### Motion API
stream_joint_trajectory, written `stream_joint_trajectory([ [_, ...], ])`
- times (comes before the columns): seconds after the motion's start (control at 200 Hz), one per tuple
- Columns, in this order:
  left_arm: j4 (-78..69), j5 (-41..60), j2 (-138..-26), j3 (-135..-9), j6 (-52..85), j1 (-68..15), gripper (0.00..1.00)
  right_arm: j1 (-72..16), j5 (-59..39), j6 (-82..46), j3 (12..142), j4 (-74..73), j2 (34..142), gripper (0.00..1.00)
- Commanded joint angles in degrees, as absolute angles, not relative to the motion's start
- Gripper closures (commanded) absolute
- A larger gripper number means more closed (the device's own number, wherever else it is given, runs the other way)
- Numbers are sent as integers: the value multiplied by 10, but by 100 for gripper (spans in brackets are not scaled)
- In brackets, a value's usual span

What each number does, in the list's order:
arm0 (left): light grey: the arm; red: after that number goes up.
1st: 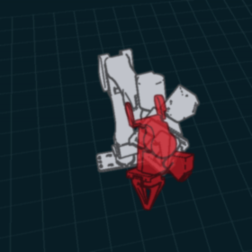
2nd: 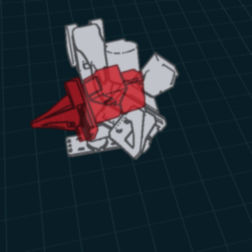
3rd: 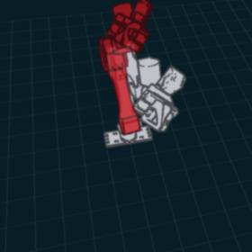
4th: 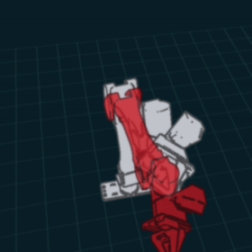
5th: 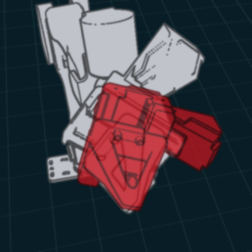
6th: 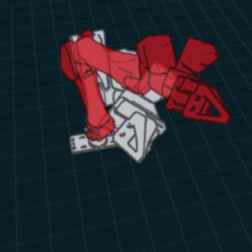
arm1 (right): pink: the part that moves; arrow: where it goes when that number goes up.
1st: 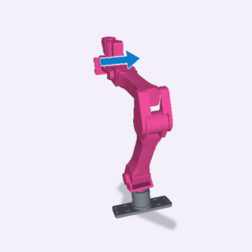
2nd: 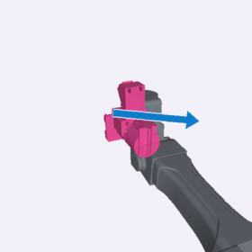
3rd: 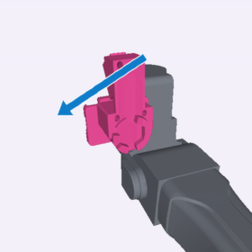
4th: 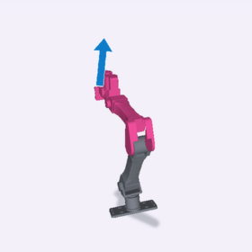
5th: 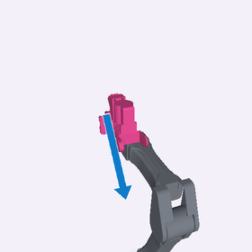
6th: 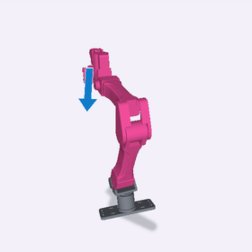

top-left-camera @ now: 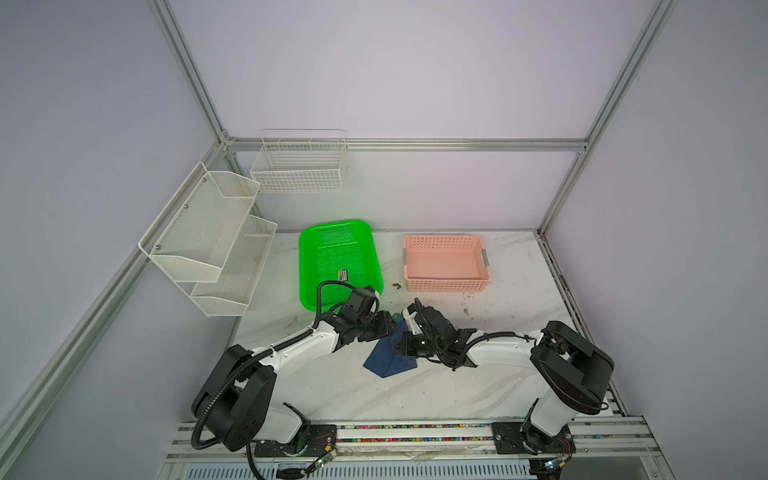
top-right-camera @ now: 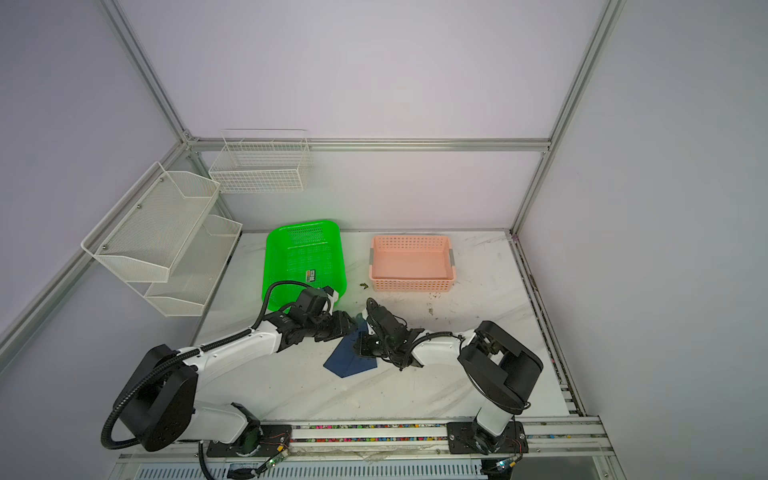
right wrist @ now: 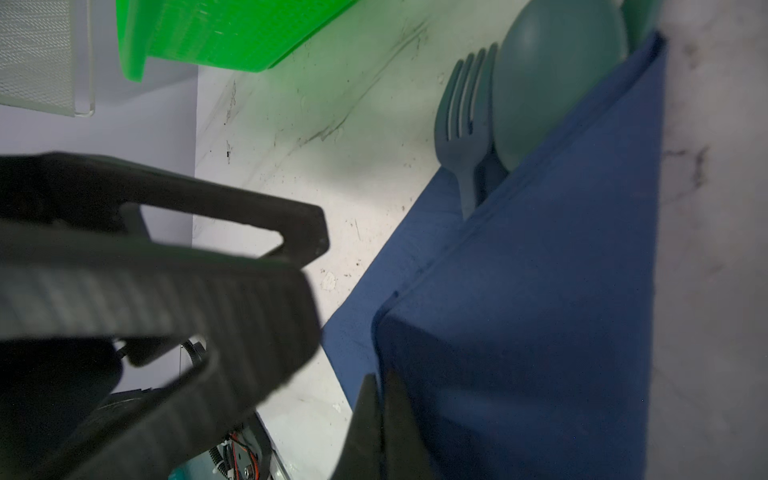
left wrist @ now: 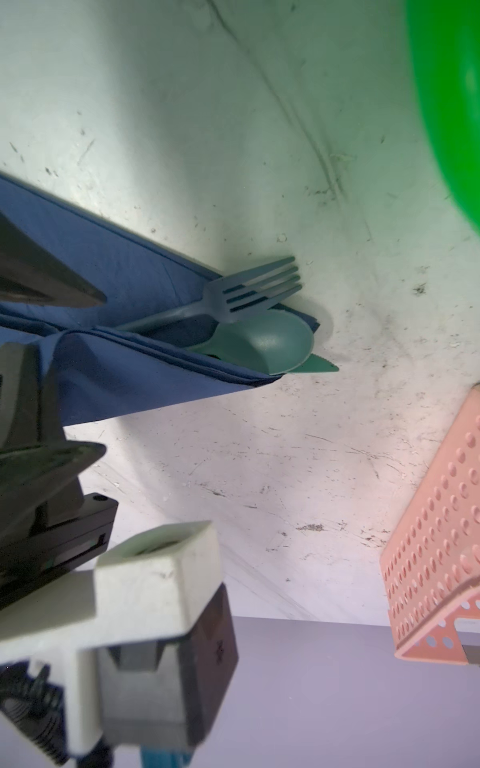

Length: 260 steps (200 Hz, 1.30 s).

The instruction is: Place the utensils on the paper napkin and roll it up

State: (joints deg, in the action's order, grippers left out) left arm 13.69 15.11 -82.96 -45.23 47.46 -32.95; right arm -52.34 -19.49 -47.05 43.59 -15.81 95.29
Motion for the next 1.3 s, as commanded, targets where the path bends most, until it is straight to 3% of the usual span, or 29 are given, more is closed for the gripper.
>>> stream_joint_trajectory([
  [0.0,120,175,-849,-469,482,-334,52,-531,-192,-470,433,-172,965,100],
  [0.55,135,197,-878,-466,471,-344,64,-541,-182,-464,454,-159,982,100],
  [0.775,151,174,-876,-457,466,-345,64,-544,-184,-462,459,-160,976,100],
  [1.125,177,153,-872,-461,458,-345,53,-546,-182,-460,462,-157,971,100],
  [1.23,174,161,-882,-462,461,-345,54,-546,-183,-460,461,-161,972,100],
  [1.295,167,166,-886,-460,465,-346,60,-547,-185,-460,461,-166,973,100],
])
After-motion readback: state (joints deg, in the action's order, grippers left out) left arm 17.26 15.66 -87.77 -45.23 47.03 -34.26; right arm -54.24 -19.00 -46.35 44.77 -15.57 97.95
